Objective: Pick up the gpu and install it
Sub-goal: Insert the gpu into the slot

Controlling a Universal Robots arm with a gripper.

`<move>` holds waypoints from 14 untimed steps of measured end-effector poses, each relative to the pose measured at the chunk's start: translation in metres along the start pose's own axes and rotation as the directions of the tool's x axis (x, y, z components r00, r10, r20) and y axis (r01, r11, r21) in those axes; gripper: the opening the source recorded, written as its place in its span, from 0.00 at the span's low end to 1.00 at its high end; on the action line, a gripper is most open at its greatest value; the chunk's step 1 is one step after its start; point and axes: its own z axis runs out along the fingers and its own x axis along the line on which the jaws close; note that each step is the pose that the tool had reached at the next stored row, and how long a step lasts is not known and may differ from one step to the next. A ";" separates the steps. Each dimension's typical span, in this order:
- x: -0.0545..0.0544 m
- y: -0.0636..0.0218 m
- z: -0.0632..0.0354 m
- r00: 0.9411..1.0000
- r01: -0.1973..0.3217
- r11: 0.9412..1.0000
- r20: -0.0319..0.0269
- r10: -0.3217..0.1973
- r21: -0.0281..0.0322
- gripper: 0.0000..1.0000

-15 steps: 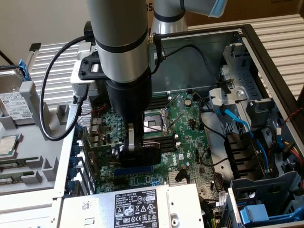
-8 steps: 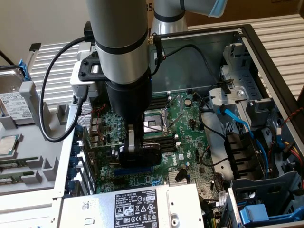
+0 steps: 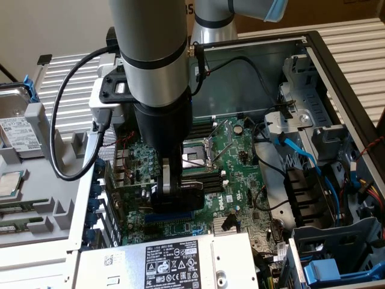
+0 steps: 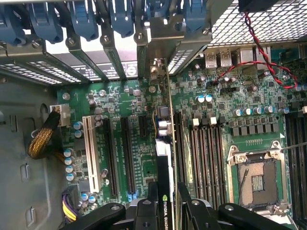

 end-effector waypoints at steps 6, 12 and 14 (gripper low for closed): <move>0.000 0.0001 0.0000 1.000 0.000 1.000 0.000 0.000 0.004 0.26; 0.000 0.0004 0.0001 1.000 0.000 1.000 0.000 0.000 0.004 0.26; 0.000 0.0007 0.0002 1.000 0.000 1.000 0.000 0.000 0.004 0.26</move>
